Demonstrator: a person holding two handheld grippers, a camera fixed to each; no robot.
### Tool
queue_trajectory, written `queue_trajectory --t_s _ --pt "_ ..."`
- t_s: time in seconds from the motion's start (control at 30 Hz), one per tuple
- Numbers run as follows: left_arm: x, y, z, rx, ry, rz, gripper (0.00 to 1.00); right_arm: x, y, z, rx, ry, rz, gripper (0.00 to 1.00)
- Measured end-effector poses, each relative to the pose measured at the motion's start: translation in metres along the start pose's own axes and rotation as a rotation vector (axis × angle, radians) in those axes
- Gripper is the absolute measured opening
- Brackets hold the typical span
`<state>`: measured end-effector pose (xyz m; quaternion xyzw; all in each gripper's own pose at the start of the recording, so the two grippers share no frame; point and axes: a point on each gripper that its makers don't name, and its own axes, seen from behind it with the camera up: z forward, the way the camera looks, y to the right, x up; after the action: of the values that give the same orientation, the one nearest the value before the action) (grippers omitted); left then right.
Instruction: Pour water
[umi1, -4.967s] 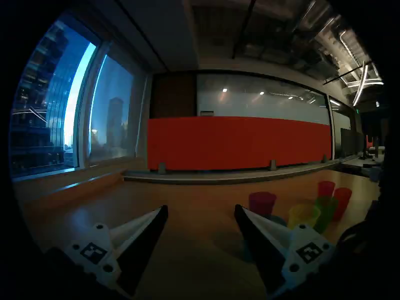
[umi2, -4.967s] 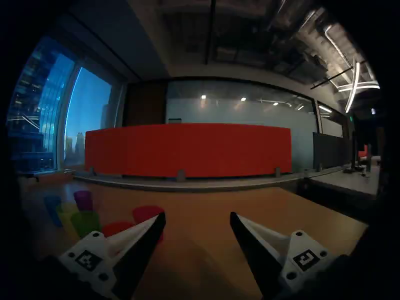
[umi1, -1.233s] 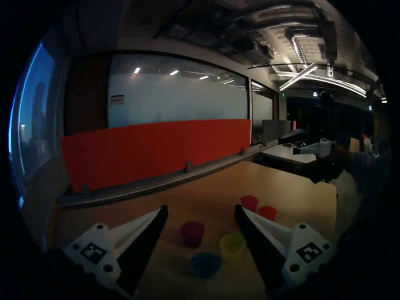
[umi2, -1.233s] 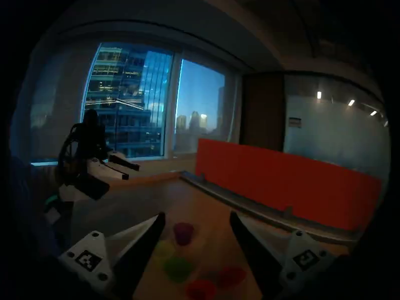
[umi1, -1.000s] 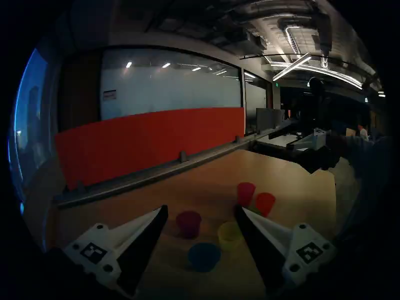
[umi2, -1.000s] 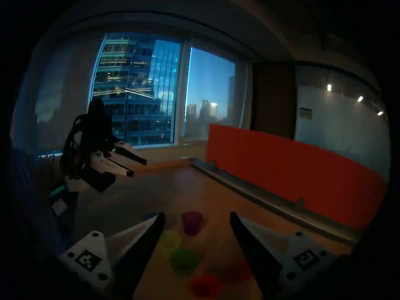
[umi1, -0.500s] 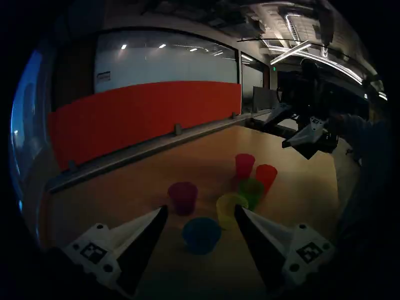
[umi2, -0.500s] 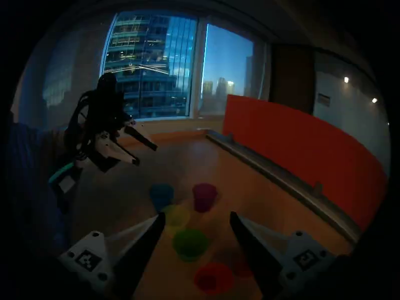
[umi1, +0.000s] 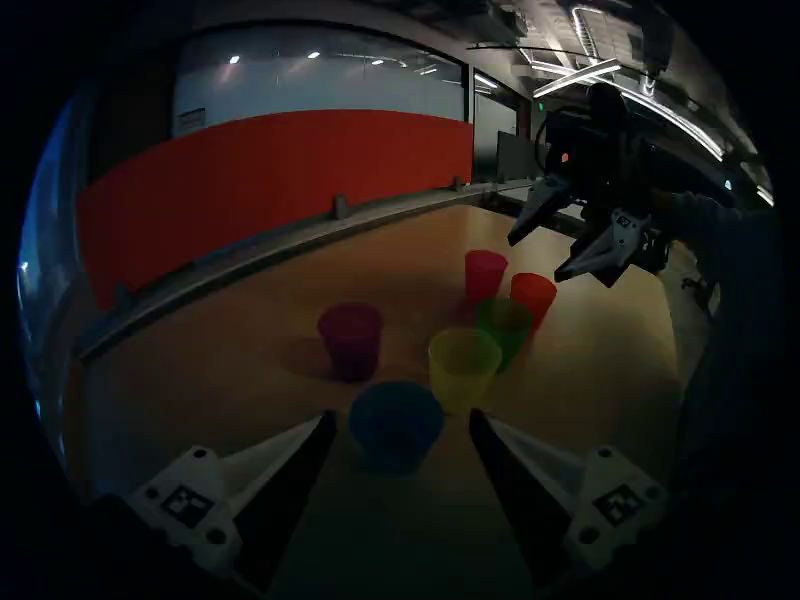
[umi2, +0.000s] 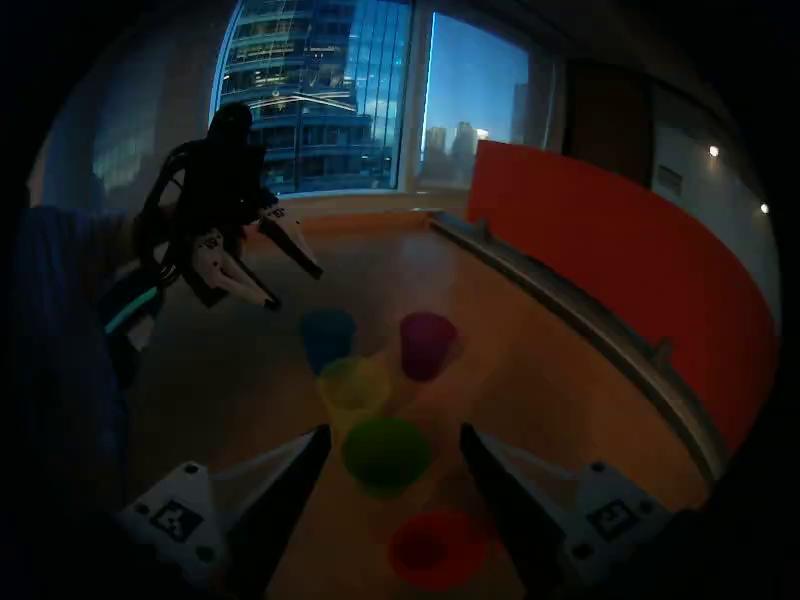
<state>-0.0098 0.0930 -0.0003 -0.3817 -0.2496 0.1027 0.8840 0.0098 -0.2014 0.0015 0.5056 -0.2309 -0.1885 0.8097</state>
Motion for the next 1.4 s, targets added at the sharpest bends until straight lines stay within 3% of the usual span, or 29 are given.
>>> queue_trajectory --t_s 0.67,1.4 --pt "-0.04 -0.006 0.024 -0.016 -0.108 0.002 0.99 -0.042 -0.003 0.033 0.052 -0.111 0.006 0.99" --pt "-0.047 -0.008 0.058 -0.05 -0.118 -0.025 0.96 -0.059 -0.002 0.063 0.071 -0.185 0.014 0.97"
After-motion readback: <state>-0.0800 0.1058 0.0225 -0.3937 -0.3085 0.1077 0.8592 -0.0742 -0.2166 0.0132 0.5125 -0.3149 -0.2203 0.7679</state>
